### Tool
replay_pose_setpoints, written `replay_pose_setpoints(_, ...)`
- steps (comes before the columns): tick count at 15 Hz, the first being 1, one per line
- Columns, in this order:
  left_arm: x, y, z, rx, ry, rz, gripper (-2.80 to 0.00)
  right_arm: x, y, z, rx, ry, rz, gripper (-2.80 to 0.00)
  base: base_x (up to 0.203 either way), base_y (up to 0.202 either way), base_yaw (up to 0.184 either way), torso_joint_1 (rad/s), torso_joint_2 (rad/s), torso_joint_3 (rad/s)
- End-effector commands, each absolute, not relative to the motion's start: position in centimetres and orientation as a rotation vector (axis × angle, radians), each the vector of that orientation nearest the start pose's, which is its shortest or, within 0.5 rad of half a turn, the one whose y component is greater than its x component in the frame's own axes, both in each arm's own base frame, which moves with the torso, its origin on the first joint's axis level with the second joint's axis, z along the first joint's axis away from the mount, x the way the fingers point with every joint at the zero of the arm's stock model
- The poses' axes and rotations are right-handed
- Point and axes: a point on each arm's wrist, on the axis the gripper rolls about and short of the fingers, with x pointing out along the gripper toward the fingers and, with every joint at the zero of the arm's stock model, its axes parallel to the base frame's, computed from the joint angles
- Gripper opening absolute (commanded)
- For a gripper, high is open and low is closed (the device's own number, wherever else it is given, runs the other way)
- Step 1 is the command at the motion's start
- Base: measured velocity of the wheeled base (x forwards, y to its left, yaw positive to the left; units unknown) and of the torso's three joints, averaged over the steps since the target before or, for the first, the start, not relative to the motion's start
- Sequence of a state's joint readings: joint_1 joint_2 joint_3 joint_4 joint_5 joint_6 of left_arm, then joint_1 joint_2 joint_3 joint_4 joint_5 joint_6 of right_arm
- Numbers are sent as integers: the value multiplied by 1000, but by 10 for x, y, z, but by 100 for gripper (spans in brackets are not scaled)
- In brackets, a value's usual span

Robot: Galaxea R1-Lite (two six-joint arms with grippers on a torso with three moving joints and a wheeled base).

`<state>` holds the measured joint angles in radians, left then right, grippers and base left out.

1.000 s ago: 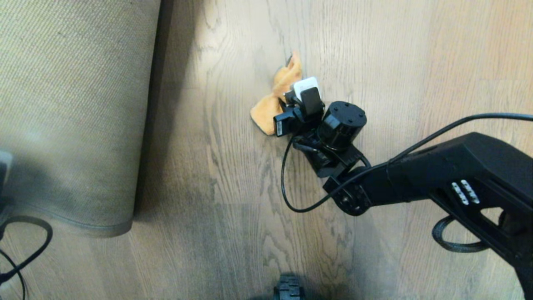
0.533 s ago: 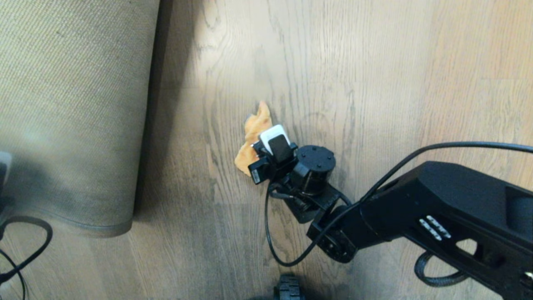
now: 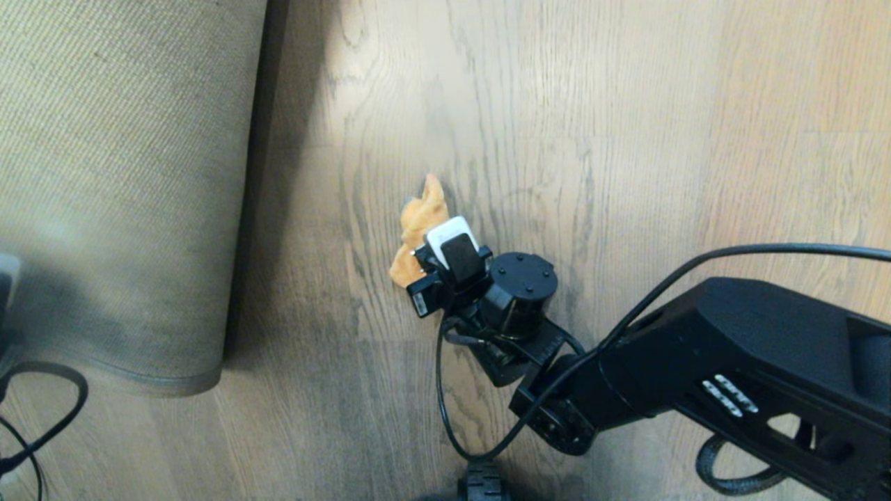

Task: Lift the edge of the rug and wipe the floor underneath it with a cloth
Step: Wipe the floor under the carpet with a rag

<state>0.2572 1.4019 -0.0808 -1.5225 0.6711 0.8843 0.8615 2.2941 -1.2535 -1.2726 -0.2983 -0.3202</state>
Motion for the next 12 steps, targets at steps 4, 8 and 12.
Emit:
replay_pose_setpoints(4, 151, 54, 169, 764, 176, 972, -280, 334, 289, 168, -162, -339, 378, -280, 0, 0, 0, 0, 0, 0)
replay_pose_setpoints(8, 150, 54, 169, 764, 175, 972, -280, 357, 232, 206, -163, -393, 230, -280, 0, 0, 0, 0, 0, 0)
replay_pose_setpoints(12, 150, 54, 169, 766, 175, 971, -280, 347, 192, 256, -148, -449, 148, -280, 0, 0, 0, 0, 0, 0)
